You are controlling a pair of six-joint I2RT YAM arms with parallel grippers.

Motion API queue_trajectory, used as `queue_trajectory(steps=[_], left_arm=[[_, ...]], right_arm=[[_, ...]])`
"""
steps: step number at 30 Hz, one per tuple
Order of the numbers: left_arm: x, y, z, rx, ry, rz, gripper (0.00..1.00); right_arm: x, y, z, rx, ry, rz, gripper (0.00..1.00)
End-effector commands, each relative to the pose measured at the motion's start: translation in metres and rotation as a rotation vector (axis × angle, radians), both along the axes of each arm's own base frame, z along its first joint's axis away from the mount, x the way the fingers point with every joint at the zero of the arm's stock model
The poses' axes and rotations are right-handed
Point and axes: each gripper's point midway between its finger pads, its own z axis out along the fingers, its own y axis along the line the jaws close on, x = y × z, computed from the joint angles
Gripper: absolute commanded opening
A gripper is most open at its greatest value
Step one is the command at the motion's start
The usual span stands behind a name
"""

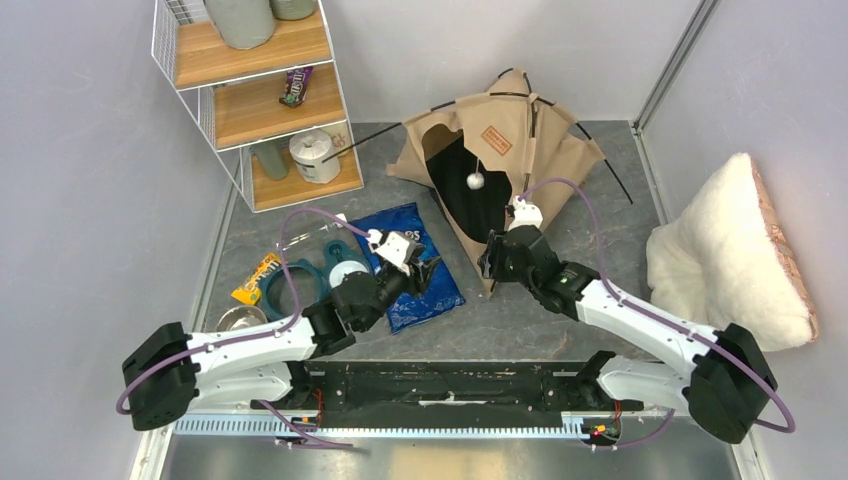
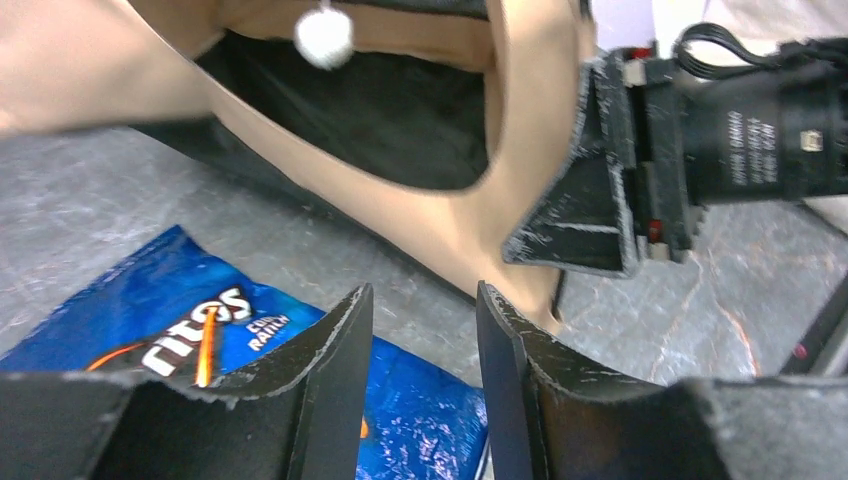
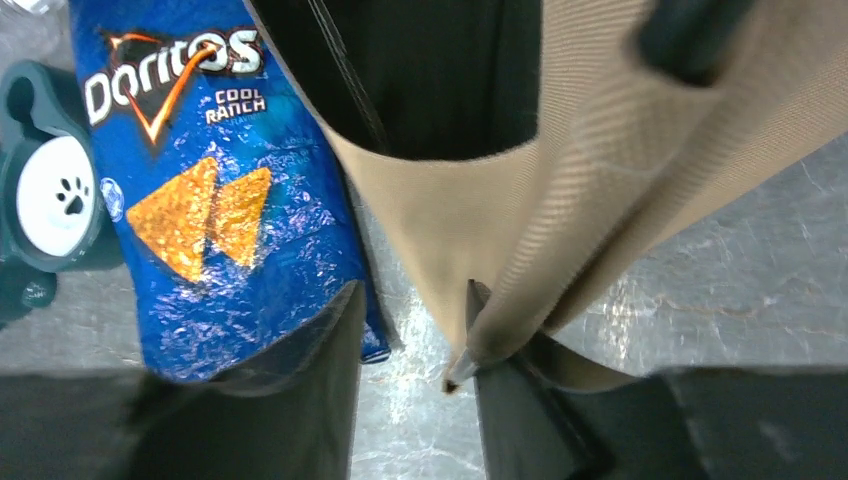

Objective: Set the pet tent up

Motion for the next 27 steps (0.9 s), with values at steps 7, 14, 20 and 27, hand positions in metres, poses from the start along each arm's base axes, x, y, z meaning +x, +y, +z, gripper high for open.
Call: queue_trajectory(steps=[7,14,20,27], left_arm=[[0.009,0.048,0.025,-0.044,-0.033,0.202,0.52],[0.007,0.067,0.034,-0.066,-0.047,0.249,0.55],[0.004,0.078,0.037,-0.085,-0.050,0.269,0.56],[-0.002,0.088,0.052,-0.103,-0.023,0.275,0.61]], right_arm=[[0.000,-0.040,0.098,-0.067,-0.153,-0.082,0.80],[-0.007,-0.065,0.113,-0.137,-0.142,-0.152,0.87],[-0.010,-0.084,0.129,-0.168,-0.154,-0.227,0.86],[0.006,-0.103,0.195,-0.248,-0.261,-0.286,0.83]])
